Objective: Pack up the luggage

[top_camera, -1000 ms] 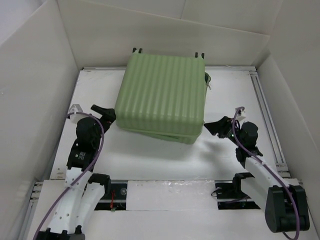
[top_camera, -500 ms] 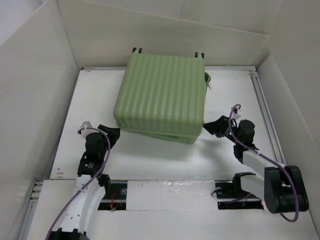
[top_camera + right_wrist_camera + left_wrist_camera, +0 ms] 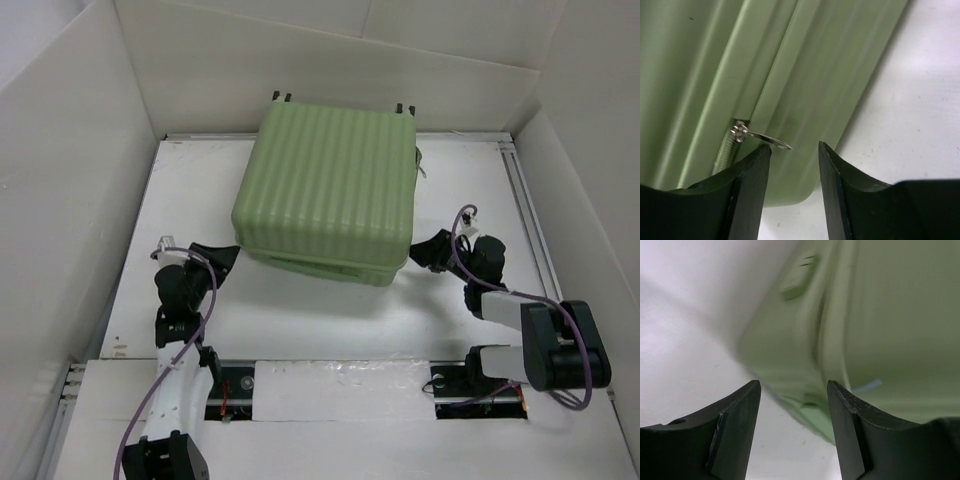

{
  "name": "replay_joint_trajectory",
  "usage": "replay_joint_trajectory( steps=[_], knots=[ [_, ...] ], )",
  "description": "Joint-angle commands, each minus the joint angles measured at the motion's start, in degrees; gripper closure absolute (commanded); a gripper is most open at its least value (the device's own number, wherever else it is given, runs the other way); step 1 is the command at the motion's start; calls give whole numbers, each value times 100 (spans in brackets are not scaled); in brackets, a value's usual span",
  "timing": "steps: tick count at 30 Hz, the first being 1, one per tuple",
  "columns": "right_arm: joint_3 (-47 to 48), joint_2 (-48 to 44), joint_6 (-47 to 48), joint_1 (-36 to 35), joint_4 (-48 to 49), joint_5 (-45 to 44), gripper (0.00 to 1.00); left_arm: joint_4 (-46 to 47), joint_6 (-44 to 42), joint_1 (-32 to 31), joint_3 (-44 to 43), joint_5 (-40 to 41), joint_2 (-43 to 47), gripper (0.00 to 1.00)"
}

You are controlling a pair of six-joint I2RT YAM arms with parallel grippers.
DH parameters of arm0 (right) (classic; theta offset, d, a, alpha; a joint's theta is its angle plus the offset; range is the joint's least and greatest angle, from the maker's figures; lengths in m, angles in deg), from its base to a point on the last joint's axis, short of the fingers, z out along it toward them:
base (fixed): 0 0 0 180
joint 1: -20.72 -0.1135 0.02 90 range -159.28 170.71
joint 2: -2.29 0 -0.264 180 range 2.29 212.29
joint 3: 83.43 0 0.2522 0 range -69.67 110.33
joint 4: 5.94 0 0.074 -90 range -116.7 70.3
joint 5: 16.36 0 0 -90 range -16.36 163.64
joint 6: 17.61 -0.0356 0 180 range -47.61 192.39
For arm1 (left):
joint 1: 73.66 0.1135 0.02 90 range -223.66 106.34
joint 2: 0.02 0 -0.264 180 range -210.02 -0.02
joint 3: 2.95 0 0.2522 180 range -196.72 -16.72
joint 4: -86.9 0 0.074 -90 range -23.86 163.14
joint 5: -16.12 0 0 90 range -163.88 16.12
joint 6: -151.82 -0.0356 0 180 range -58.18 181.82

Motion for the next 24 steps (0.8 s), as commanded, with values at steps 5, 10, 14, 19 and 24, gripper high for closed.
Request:
replay_joint_trajectory(
  steps=[5,10,14,19,24],
  knots=[
    [342,928,-281,-6,2310,932,53,1892,180,-141,-581,-959,-329,47],
    [509,1193,-422,46,2962,933,56,2068,180,-141,-581,-907,-453,47],
    [852,1246,-132,-121,2541,1151,60,1947,180,-211,-687,-775,-523,48],
    [923,1194,-53,-270,2479,1442,59,1454,100,-264,-740,-213,-584,50],
    [975,237,938,-963,-180,-306,44,1578,-90,-632,-590,-599,-506,59]
  ],
)
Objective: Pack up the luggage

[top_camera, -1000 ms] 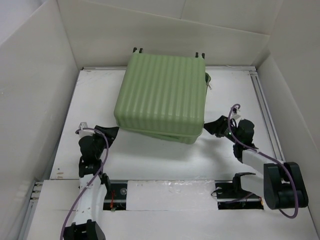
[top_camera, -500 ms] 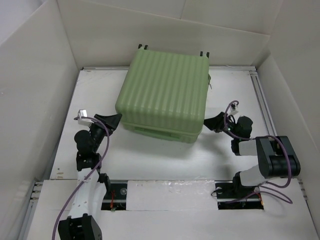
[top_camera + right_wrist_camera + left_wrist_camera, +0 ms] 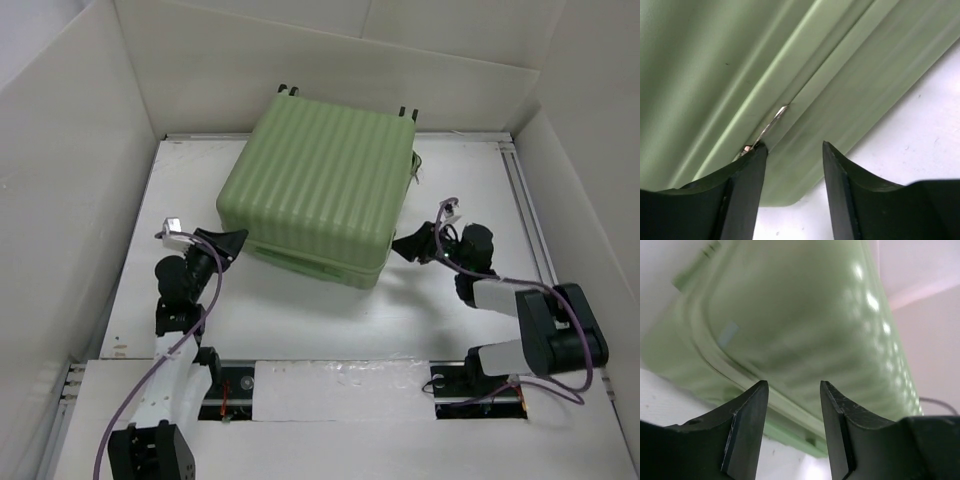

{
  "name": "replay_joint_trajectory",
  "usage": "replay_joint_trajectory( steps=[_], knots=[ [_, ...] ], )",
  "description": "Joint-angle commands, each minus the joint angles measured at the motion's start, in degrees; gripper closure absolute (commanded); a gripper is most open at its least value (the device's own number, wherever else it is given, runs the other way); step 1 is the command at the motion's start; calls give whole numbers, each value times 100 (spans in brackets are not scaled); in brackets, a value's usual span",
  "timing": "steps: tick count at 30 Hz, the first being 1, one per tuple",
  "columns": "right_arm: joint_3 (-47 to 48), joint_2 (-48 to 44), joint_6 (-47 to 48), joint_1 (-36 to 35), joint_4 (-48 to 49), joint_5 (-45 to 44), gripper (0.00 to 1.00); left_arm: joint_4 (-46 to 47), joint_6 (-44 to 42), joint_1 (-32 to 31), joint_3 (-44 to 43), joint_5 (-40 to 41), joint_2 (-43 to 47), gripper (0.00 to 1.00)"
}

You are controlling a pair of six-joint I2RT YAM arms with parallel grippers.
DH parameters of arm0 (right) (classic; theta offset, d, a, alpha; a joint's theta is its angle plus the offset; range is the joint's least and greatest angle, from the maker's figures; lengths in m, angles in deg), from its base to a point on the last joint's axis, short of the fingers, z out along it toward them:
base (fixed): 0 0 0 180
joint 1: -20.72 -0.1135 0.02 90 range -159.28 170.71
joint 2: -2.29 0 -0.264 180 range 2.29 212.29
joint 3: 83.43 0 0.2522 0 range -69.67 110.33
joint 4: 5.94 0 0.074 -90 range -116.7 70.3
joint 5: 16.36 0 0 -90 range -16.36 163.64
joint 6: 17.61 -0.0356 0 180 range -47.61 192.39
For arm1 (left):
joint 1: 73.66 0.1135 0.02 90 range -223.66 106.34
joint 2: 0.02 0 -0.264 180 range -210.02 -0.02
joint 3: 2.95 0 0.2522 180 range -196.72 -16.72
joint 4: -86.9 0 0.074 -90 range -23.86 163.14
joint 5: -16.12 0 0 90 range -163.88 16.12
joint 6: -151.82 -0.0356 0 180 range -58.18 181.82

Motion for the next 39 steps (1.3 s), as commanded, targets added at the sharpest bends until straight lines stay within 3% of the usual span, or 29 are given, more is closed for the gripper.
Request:
replay_joint_trajectory(
  steps=[1,3,9,12,14,18,19,21,25,26,30,35,39],
  knots=[
    [385,-891,732,-771,-1202,-1369,46,-51,-400,-357,-122,-173,194,59],
    [490,-1069,1137,-1271,-2034,-2378,49,-864,-742,-620,-122,168,395,59],
    [982,-1465,1374,-1880,-3304,-4167,54,-1300,-902,-1088,299,232,756,55],
    [983,-1518,1375,-1881,-3429,-3949,54,-1625,-1077,-1088,370,319,836,51],
    [1062,-1518,1375,-2038,-3630,-3861,54,-1766,-1219,-1202,308,460,679,42],
    [1124,-1518,1428,-2232,-3798,-3914,54,-1302,-1219,-1202,308,294,-191,35],
    [1124,-1570,1428,-2284,-3893,-3914,68,-1153,-1219,-1202,308,206,-314,35],
    [1307,-1510,1375,-2416,-4166,-3914,73,-573,-1000,-1202,510,-66,-482,35],
    [1308,-1457,1323,-2803,-4220,-3853,73,-53,-824,-1202,616,-182,-412,32],
    [1308,-1457,1322,-2873,-4220,-3852,69,-53,-823,-1202,616,-260,-412,30],
    [1255,-1457,1270,-3128,-4220,-3791,60,384,-876,-1202,537,-550,-946,30],
    [1071,-1632,1068,-3243,-4220,-3913,58,896,-735,-1202,467,-683,-1308,32],
    [1009,-1545,1067,-3243,-3983,-3677,58,1353,-622,-1421,299,-464,-1791,45]
  ],
)
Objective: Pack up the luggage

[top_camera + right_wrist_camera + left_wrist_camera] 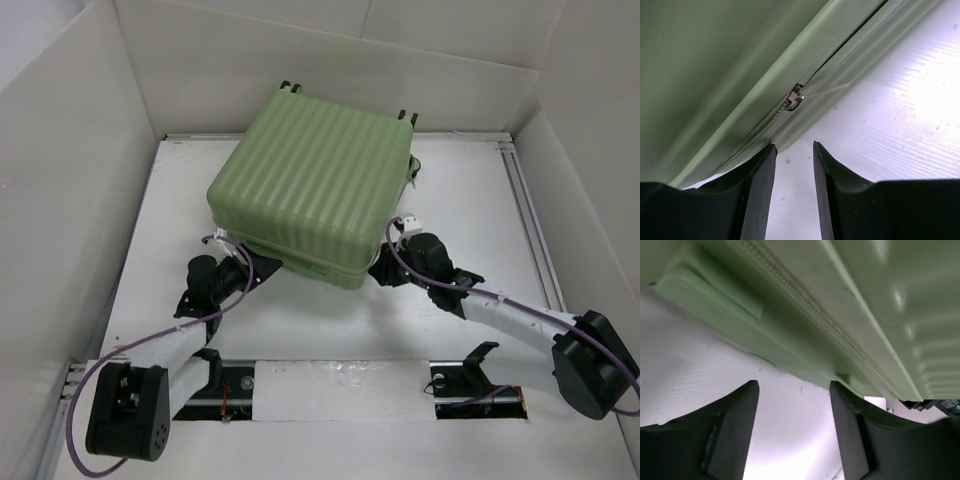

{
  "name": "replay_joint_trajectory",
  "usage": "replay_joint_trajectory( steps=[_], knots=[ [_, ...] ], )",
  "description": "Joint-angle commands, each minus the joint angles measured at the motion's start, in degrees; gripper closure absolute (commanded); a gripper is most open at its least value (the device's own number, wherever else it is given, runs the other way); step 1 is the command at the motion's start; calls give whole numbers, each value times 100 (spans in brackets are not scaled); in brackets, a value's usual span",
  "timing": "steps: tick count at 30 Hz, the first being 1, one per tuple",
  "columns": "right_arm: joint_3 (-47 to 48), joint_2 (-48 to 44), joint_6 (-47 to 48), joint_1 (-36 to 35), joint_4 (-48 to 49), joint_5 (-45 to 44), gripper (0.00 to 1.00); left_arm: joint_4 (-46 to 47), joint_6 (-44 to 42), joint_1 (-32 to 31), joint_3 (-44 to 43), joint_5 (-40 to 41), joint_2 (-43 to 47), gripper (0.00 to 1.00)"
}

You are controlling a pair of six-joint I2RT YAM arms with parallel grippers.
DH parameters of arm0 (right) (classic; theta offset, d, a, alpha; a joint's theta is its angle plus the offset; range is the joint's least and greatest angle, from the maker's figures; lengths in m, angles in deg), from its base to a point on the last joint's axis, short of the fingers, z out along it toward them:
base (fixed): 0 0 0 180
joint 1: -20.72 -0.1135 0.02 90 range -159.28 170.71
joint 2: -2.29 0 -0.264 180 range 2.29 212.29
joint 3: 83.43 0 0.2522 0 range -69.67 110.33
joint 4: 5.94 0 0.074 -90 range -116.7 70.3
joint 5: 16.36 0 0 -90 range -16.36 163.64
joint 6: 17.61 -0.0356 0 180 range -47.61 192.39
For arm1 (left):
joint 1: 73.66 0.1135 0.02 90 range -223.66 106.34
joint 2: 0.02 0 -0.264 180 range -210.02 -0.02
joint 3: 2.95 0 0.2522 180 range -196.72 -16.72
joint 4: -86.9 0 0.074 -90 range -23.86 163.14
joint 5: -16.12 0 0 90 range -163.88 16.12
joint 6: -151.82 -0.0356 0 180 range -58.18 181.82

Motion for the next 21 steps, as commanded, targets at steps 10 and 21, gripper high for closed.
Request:
replay_joint_trajectory(
  steps=[10,21],
  knots=[
    [421,608,-260,-889,1008,377,61,1265,406,-1224,-625,1401,-676,64],
    [-290,-1360,-268,-889,894,-764,51,939,450,-1224,-572,2185,-535,96]
  ],
)
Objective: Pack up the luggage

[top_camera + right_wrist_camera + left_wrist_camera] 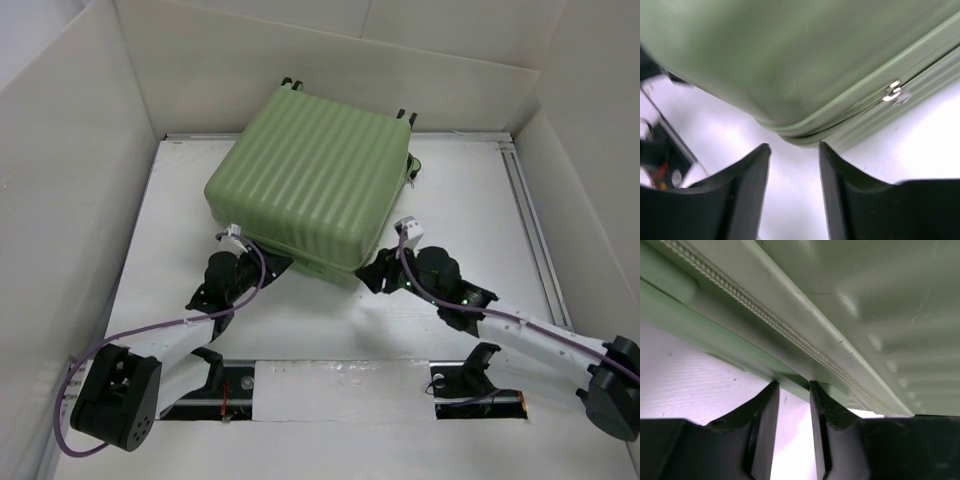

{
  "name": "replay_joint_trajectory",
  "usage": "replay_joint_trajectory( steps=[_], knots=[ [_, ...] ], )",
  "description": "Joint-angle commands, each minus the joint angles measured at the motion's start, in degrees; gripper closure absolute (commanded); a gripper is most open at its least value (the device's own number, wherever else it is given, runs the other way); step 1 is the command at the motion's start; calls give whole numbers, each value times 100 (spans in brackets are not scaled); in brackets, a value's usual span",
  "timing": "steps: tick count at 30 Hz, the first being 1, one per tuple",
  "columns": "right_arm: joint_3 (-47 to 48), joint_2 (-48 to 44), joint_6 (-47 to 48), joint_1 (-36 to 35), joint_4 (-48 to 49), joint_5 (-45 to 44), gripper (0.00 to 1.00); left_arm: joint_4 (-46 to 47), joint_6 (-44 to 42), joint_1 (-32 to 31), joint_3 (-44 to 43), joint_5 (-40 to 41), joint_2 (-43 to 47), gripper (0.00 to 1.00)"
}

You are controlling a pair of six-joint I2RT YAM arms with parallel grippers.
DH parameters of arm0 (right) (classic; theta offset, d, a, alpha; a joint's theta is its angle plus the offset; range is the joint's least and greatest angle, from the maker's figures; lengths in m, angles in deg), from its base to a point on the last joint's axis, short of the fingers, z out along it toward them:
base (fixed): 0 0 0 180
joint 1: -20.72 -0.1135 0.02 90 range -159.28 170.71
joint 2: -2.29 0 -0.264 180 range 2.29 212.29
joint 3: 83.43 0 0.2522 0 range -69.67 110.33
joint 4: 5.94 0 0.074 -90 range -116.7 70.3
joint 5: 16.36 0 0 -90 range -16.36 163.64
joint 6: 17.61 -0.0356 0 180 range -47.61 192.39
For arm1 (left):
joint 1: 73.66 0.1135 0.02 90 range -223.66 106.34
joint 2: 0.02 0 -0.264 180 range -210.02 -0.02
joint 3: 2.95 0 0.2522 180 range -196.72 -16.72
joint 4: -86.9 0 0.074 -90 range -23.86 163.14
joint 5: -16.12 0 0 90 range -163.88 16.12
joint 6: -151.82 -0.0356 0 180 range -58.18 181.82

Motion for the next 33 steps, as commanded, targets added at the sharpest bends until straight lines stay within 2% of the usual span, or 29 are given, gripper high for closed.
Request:
replay_joint_trajectory(
  steps=[1,3,5,7,9,12,13,15,16,17,19,20,22,23,24,26,28,29,33],
  knots=[
    [-111,-678,-96,-36,511,-899,46,738,-49,174,-146,722,-76,100],
    [-339,-909,-236,112,449,-1574,42,616,-49,508,-75,722,-6,100],
    [-454,-980,-237,271,580,-1884,42,484,-110,798,-75,722,108,100],
    [-506,-980,-53,534,957,-1764,43,369,-110,1158,-75,670,179,100],
    [-507,-673,236,718,1553,-1605,49,317,-110,1395,-127,477,127,100],
    [-568,-217,536,991,2188,-728,50,316,-110,1467,-242,424,-31,100],
    [-568,-76,624,1253,2390,-47,50,369,-110,1467,-242,424,-128,100],
    [-481,371,729,1466,2479,406,49,369,-110,1520,-242,344,-189,100],
    [-481,504,852,1676,2810,643,49,473,-110,1520,-242,188,-190,100],
    [-481,645,940,1791,3031,1255,49,474,-171,1520,-242,117,-190,100],
    [-629,970,871,2037,3357,1654,49,309,-224,1520,-242,11,-42,100],
    [-708,1049,818,2351,3854,2196,47,229,-329,1520,-242,10,46,100],
    [-841,1269,652,2643,4236,2665,43,62,-400,1520,-242,10,126,100],
    [-841,1331,651,2801,4298,2824,41,61,-400,1520,-242,10,126,98],
    [-789,1332,651,2803,4299,3060,41,61,-400,1520,-242,-68,126,87],
    [-788,1498,651,2803,4299,3063,40,157,-400,1520,-181,-182,21,76],
    [-735,1603,651,2750,4299,3124,44,220,-400,1520,-181,-253,21,69],
    [-735,1717,651,2750,4299,3203,46,220,-400,1520,-181,-323,-40,62],
    [-675,2052,440,2750,4834,3519,46,281,-400,1520,-181,-455,-41,55]
  ],
)
